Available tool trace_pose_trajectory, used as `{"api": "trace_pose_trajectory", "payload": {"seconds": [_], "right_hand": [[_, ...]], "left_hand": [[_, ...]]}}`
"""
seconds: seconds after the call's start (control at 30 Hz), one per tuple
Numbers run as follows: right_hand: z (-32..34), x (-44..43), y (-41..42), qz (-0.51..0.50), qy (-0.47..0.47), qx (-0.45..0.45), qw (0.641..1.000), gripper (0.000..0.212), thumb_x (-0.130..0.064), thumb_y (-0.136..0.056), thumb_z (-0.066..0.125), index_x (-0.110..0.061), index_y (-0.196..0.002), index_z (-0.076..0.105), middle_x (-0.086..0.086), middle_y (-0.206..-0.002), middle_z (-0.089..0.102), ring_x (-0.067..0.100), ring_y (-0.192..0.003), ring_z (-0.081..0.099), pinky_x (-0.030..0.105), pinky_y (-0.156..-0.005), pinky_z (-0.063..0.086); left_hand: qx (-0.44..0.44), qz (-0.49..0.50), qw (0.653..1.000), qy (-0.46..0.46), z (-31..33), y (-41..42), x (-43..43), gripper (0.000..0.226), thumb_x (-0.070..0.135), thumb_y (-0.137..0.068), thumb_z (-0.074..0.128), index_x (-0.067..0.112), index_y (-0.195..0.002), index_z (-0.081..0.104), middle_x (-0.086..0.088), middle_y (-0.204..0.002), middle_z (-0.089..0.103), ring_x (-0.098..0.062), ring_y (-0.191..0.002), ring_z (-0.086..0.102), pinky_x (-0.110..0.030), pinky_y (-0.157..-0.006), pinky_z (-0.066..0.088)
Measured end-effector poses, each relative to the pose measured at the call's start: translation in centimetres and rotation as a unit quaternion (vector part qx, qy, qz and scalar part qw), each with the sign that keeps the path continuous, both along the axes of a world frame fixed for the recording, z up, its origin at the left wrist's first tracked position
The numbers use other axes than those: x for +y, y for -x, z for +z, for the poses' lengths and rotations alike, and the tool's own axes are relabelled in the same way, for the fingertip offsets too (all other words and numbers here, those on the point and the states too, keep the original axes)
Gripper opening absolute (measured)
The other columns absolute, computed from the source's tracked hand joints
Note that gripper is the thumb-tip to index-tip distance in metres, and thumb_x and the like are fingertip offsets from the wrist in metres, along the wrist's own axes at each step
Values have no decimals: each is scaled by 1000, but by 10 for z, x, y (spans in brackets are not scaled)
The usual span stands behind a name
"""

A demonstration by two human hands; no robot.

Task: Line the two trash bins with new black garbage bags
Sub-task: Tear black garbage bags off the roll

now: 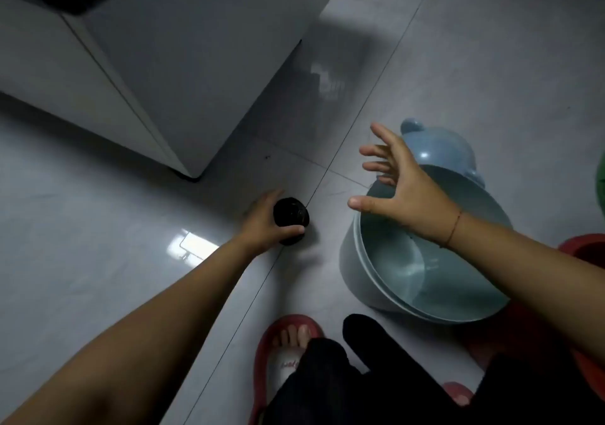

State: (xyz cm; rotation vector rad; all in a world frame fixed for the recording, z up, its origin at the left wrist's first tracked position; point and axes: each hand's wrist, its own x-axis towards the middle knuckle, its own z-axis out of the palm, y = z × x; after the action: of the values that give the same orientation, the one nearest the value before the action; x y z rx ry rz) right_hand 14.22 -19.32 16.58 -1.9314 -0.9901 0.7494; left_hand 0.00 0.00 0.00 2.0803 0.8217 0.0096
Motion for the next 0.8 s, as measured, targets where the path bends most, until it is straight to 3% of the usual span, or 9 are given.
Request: {"api": "trace_pose_trajectory", "payload": {"seconds": [0.23, 0.43, 0.63, 0.73, 0.8], "right_hand": [[-13, 6, -4, 11, 19, -30, 999, 102, -29, -72, 79, -30, -149, 11, -3, -142, 38, 9, -126, 44, 29, -107, 37], [-8, 1, -5, -1, 21, -31, 999, 100, -25, -72, 79, -30, -148, 14, -3, -142, 38, 8, -126, 44, 27, -106, 38], [14, -13, -4, -16, 11, -32, 999, 97, -30, -71, 79, -34, -146, 18, -7, -140, 39, 6, -125, 43, 17, -100, 36], [34, -19, 2, -20, -1, -35, 999, 97, -46, -64, 77, -43, -141, 19, -10, -139, 39, 4, -125, 44, 12, -94, 36], [52, -23, 5, -33, -15, -18, 999, 98, -54, -56, 75, -46, -137, 21, -10, -139, 39, 6, -125, 44, 17, -95, 38]], "left_hand": [[17, -62, 994, -83, -30, -11, 1, 98, 37, -56, 87, 19, -140, 39, -9, -143, 42, -30, -129, 40, -42, -103, 38], [-46, -23, 998, -45, -26, -13, -3, 66, 22, -62, 83, 16, -121, 55, -7, -120, 55, -25, -108, 55, -26, -82, 41], [-177, 13, 983, 56, 61, -17, 0, 63, 13, -61, 86, 24, -116, 56, 4, -111, 63, -11, -105, 59, -22, -91, 45], [-219, -18, 971, 98, 129, -16, -1, 66, 20, -62, 86, 27, -120, 56, 6, -116, 63, -9, -109, 59, -25, -94, 46], [-247, -38, 958, 139, 174, -16, -8, 69, 21, -64, 86, 25, -125, 55, 4, -120, 62, -9, -111, 60, -24, -93, 48]]}}
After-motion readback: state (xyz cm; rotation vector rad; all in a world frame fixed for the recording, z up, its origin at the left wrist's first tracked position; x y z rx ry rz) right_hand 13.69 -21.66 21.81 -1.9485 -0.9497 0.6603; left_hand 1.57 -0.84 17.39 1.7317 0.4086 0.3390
